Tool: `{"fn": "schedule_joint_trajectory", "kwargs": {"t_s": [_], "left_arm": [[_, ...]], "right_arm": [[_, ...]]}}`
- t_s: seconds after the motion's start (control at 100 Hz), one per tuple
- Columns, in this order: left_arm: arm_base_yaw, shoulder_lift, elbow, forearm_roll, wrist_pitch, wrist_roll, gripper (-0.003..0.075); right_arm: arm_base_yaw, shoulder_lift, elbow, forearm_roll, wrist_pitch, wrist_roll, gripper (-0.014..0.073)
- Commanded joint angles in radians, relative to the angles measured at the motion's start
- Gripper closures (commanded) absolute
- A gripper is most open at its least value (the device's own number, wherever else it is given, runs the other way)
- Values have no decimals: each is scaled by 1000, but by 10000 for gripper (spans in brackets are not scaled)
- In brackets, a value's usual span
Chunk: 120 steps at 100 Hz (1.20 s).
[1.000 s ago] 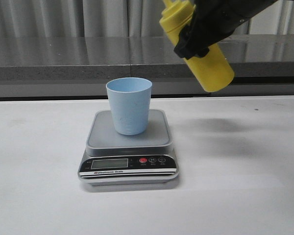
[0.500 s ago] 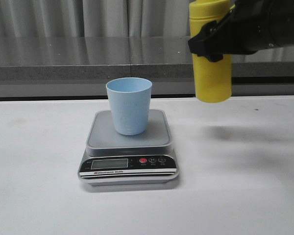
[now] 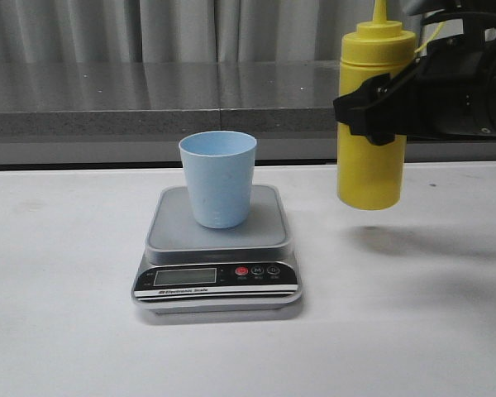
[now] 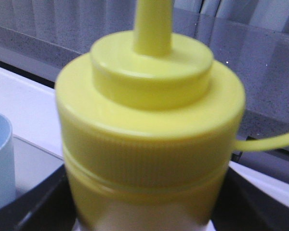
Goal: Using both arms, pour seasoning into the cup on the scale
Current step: 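Turn the bottle upright and move it back beside the scale, then lower the bottle onto the table and open the right gripper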
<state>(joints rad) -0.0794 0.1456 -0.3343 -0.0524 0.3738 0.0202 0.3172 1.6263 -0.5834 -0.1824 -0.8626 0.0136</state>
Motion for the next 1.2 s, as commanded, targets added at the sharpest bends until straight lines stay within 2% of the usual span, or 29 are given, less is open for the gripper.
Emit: {"fn": "schedule_joint_trajectory", "kwargs": {"t_s": [0.0,0.39,0.82,0.89,1.08,1.19], "left_arm": [[1,11,-25,-10,-78,-9,740],[1,11,-25,-10,-78,-9,740],[1,11,-25,-10,-78,-9,740],[1,11,-25,-10,-78,-9,740],[1,11,-25,-10,-78,-9,740],[1,11,-25,-10,-78,-9,740]], "right_arm": [[-6,-7,-19,12,-129,1,284],[-6,129,-19,11,-218,58,284],[-6,145,-19,4,-211,61,277],[-6,145,-19,2,-202,61,238],[-6,145,-19,2,-188,61,20],[-6,145,-19,2,-188,61,-61]]}}
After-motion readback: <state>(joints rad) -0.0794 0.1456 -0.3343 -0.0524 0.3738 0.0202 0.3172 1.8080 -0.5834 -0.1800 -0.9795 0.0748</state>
